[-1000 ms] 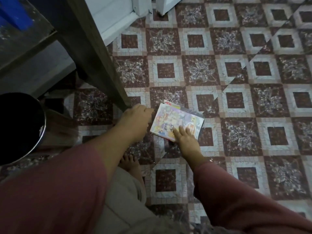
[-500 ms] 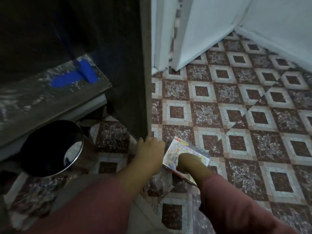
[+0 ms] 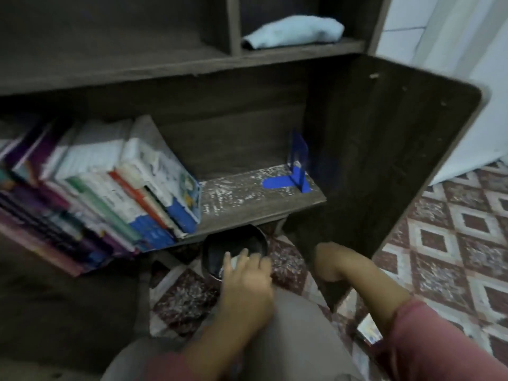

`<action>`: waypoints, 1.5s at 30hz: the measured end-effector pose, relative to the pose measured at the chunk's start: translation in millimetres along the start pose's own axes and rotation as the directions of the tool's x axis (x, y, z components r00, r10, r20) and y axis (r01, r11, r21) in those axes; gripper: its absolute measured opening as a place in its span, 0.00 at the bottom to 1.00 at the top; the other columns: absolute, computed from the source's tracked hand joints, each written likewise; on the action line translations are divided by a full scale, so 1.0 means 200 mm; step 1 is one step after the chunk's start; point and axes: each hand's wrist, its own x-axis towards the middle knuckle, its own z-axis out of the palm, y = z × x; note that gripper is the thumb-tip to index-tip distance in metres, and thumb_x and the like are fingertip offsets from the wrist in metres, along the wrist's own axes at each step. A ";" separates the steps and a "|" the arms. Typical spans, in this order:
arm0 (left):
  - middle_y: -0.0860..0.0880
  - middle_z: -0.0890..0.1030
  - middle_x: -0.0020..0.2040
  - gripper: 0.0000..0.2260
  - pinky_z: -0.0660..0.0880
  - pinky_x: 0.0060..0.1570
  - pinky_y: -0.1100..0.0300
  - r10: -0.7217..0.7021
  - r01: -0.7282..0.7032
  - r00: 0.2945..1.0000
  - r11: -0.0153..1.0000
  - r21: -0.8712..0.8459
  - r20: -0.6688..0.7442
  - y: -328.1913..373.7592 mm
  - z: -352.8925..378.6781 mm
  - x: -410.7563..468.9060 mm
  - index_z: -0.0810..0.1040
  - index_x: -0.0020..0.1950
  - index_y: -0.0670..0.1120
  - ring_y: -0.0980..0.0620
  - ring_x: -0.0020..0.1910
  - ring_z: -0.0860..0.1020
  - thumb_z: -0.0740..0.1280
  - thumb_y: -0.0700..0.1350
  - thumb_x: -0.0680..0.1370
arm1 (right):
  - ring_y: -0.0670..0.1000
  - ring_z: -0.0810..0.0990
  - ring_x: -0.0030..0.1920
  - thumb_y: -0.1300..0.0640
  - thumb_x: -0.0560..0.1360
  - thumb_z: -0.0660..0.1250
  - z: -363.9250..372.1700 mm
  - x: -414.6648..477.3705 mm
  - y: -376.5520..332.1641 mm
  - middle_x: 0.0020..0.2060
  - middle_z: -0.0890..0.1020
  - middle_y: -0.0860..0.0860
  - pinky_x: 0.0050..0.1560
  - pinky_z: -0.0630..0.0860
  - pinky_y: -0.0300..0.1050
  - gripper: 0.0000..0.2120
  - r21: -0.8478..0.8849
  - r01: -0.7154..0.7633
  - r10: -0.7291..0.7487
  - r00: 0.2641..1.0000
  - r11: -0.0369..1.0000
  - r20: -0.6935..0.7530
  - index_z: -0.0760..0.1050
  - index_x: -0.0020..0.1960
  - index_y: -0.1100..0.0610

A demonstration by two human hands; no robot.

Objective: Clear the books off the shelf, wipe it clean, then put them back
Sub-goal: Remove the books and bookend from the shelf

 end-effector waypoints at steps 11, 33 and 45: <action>0.46 0.73 0.65 0.21 0.64 0.67 0.46 -0.312 0.337 0.904 0.941 0.039 -0.291 -0.85 -0.49 0.02 0.73 0.67 0.45 0.44 0.67 0.68 0.66 0.50 0.75 | 0.57 0.75 0.63 0.52 0.76 0.65 -0.44 -0.09 -0.96 0.66 0.73 0.52 0.60 0.74 0.51 0.20 -0.255 0.499 -0.557 0.684 0.828 -0.471 0.72 0.68 0.49; 0.45 0.52 0.79 0.39 0.50 0.76 0.52 -0.339 0.360 0.880 0.933 0.002 -0.333 -1.05 -0.66 0.12 0.50 0.79 0.45 0.48 0.78 0.49 0.68 0.43 0.73 | 0.52 0.56 0.77 0.72 0.74 0.58 -0.57 0.13 -1.35 0.79 0.52 0.50 0.74 0.60 0.51 0.39 -0.476 0.578 -0.741 0.416 0.663 -0.527 0.48 0.79 0.53; 0.46 0.51 0.79 0.42 0.50 0.76 0.51 -0.357 0.377 0.866 0.926 -0.010 -0.350 -1.03 -0.64 0.12 0.50 0.79 0.45 0.48 0.78 0.48 0.71 0.43 0.71 | 0.53 0.53 0.78 0.70 0.77 0.58 -0.58 0.18 -1.32 0.78 0.55 0.52 0.76 0.51 0.47 0.31 -0.551 0.547 -0.761 0.295 0.630 -0.577 0.56 0.77 0.54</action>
